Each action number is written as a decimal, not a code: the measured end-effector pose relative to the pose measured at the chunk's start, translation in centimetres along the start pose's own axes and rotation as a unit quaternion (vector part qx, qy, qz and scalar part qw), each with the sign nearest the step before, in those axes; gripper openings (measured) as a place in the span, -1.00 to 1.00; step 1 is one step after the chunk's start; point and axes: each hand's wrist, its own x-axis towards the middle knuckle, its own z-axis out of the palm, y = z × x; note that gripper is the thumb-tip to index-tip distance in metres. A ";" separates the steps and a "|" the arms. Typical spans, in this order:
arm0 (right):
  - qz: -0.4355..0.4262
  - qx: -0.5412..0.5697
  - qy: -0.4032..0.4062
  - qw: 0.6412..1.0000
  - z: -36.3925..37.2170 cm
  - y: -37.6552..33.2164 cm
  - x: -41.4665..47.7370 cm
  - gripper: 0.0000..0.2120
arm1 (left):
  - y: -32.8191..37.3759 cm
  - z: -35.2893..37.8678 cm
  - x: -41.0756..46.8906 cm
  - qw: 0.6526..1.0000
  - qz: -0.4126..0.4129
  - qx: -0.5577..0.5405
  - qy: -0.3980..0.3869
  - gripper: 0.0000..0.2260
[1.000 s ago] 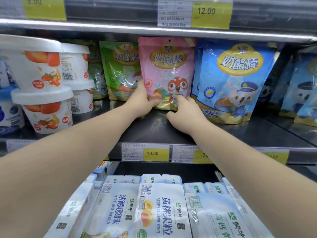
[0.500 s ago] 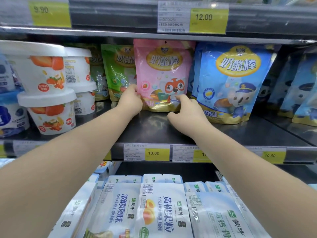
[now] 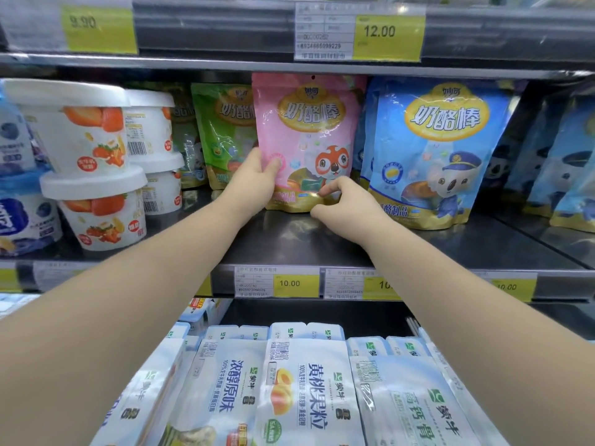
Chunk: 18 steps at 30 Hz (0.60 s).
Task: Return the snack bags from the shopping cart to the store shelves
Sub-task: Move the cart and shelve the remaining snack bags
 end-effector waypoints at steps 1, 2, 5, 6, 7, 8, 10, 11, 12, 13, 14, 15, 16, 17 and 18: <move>0.000 0.005 0.000 1.000 0.0 0.0 -0.2 -0.66 | -0.4 0.1 0.2 1.000 0.002 0.000 0.000 -0.66; -0.002 0.006 0.001 1.000 -0.1 0.1 -0.4 -0.68 | -1.1 0.0 0.8 1.000 -0.006 -0.014 -0.007 -0.66; -0.005 -0.014 0.014 1.000 0.1 0.3 -0.9 -0.70 | -2.2 -0.1 1.9 0.995 -0.043 -0.078 -0.039 -0.71; -0.009 -0.025 0.029 0.999 0.2 0.4 -1.0 -0.70 | -2.2 -0.3 1.9 0.993 -0.051 -0.091 -0.050 -0.71; -0.013 -0.033 0.047 0.998 0.2 0.5 -1.0 -0.70 | -2.1 -0.3 1.8 0.991 -0.058 -0.109 -0.058 -0.72; -0.018 -0.036 0.066 0.997 0.3 0.5 -1.1 -0.70 | -2.1 -0.3 1.8 0.988 -0.066 -0.124 -0.061 -0.72; -0.024 -0.036 0.083 0.996 0.4 0.5 -1.1 -0.70 | -2.2 -0.5 2.0 0.986 -0.077 -0.135 -0.066 -0.74; -0.027 -0.038 0.077 0.996 0.4 0.5 -1.1 -0.69 | -2.4 -0.5 2.1 0.986 -0.081 -0.131 -0.065 -0.73; -0.030 -0.041 0.067 0.996 0.4 0.4 -1.0 -0.68 | -2.9 -0.4 2.6 0.988 -0.079 -0.121 -0.057 -0.70; -0.030 -0.045 0.055 0.997 0.4 0.3 -1.0 -0.69 | -3.1 -0.3 2.7 0.991 -0.076 -0.099 -0.050 -0.65; -0.031 -0.045 0.048 0.997 0.5 0.3 -1.0 -0.70 | -2.7 -0.2 2.3 0.995 -0.072 -0.057 -0.039 -0.59; -0.031 -0.041 0.045 0.998 0.5 0.3 -0.9 -0.72 | -2.1 -0.2 1.7 0.997 -0.066 -0.005 -0.033 -0.56; -0.029 -0.034 0.047 0.998 0.5 0.3 -0.9 -0.73 | -1.5 -0.1 1.0 0.997 -0.061 0.050 -0.023 -0.56; -0.026 -0.031 0.051 0.998 0.5 0.4 -0.9 -0.74 | -1.0 0.0 0.4 0.993 -0.058 0.100 -0.008 -0.55; -0.022 -0.034 0.055 0.998 0.5 0.5 -1.0 -0.75 | -0.8 0.1 0.0 0.989 -0.056 0.138 0.011 -0.52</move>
